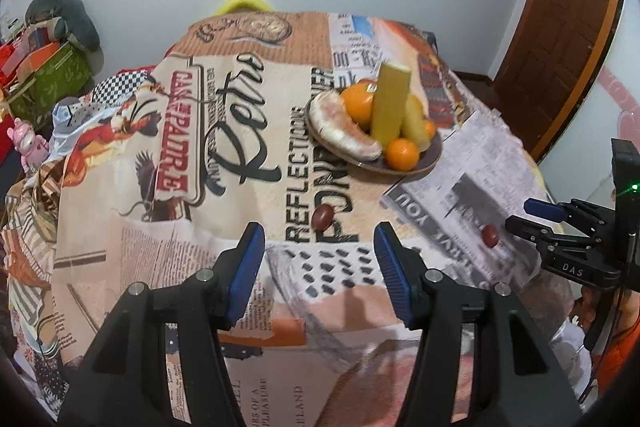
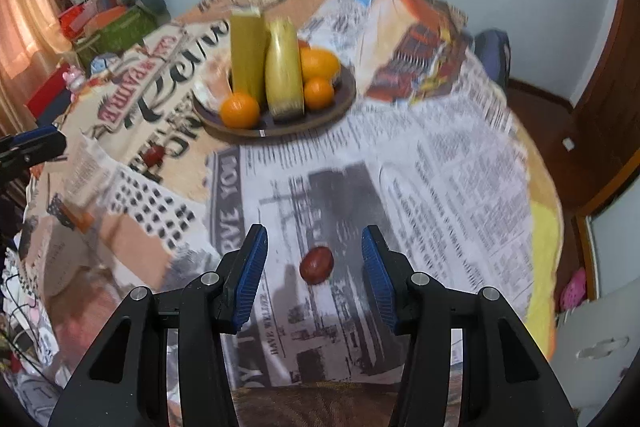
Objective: Organize fruits
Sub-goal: 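Grasp a red date with the right tool while the left tool grasps another date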
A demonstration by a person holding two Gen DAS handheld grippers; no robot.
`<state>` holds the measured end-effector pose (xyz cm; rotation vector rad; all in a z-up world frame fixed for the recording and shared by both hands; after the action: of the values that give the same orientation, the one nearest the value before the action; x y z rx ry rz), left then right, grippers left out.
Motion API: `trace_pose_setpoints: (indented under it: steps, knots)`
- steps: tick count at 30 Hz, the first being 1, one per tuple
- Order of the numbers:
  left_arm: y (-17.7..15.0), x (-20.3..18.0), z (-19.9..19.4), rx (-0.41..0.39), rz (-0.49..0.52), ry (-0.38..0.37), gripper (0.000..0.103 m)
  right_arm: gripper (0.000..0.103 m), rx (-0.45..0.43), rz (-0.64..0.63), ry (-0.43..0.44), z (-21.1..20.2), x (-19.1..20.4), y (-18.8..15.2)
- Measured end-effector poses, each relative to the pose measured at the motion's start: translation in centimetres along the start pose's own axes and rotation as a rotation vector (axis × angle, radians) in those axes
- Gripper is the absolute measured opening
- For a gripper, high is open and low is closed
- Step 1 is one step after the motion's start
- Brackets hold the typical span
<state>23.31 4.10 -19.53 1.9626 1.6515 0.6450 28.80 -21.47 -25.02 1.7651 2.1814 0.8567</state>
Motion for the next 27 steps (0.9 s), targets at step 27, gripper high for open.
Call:
trace_pose_setpoints:
  steps: [27]
  knots:
    - [-1.3, -0.2, 7.7, 0.099, 0.046, -0.044, 0.039, 0.018, 0.018, 0.005, 0.098, 1.9, 1.2, 0.7]
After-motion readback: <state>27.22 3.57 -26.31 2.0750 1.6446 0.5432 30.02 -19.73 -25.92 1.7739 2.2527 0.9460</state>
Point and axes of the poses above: each gripper's, at about its wrist camera, not at the fingertips, and z roughly the way its jaws point, x to its left, y to its top, the point moved 5 cm from there along z, roughly the way its jaws point, and after that the axes turned 12 degrees about z, right-handed, at the moved point
